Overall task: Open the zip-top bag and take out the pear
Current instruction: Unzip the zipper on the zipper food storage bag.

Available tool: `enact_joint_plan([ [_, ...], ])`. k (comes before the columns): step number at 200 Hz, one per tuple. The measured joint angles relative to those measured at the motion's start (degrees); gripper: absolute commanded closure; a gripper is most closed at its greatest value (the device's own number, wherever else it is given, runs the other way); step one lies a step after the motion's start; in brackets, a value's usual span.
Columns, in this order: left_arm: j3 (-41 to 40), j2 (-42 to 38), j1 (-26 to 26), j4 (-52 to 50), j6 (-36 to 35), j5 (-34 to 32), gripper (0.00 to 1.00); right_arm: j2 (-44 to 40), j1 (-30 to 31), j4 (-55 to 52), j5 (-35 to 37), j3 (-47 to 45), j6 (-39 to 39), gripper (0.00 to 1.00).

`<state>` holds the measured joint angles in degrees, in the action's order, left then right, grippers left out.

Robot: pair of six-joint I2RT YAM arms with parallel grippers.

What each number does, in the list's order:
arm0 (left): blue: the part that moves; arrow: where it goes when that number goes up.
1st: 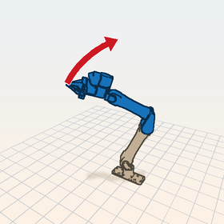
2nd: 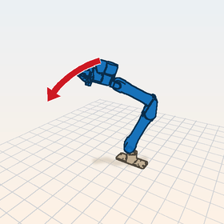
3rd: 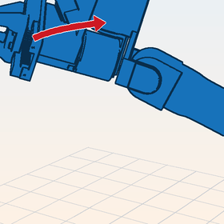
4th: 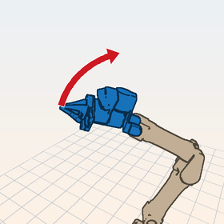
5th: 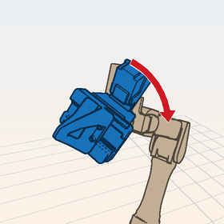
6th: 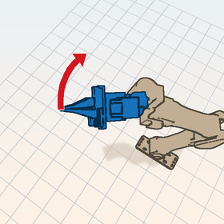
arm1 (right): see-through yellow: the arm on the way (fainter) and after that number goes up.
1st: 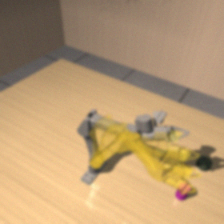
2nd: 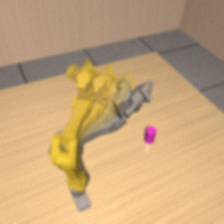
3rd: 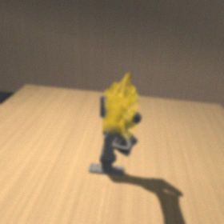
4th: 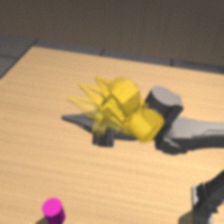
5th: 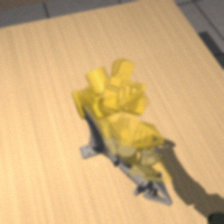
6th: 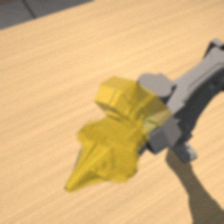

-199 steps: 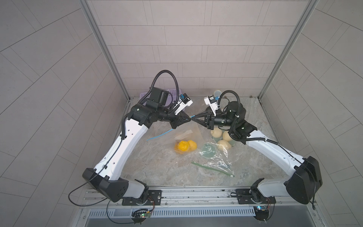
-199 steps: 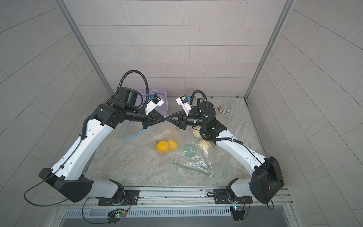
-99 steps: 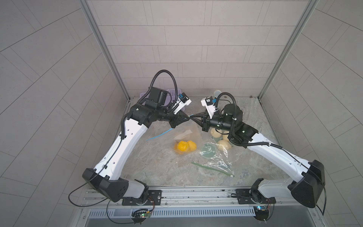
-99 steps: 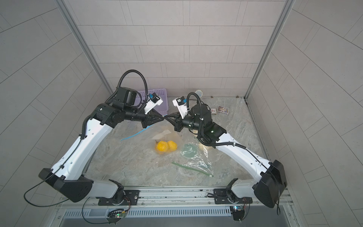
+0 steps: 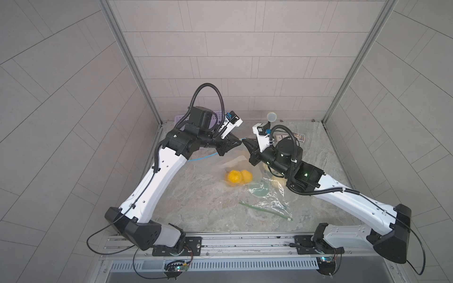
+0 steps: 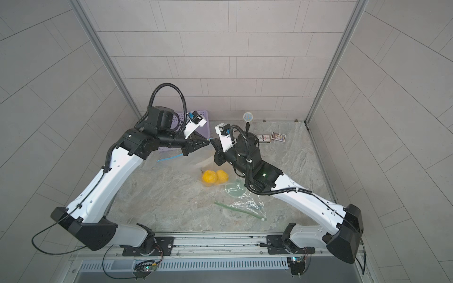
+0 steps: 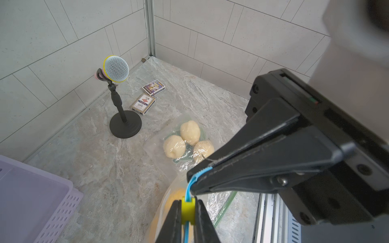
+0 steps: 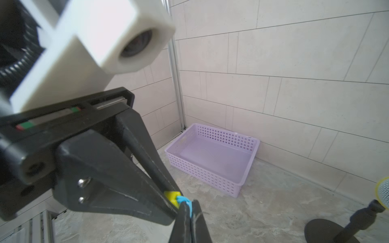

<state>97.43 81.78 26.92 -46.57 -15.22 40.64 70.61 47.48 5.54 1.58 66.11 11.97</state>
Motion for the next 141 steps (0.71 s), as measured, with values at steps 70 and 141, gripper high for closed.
enact_joint_plan([
  [70, 0.42, 0.09, 0.22, 0.42, -0.09, -2.86, 0.86, -1.01, -0.55, 0.02, 11.5, -0.02, -0.98, 1.0],
  [141, 0.59, 0.09, -1.25, 0.44, -0.17, -5.6, 0.86, -4.33, -10.4, -3.26, 15.54, -0.94, 3.96, 1.0],
])
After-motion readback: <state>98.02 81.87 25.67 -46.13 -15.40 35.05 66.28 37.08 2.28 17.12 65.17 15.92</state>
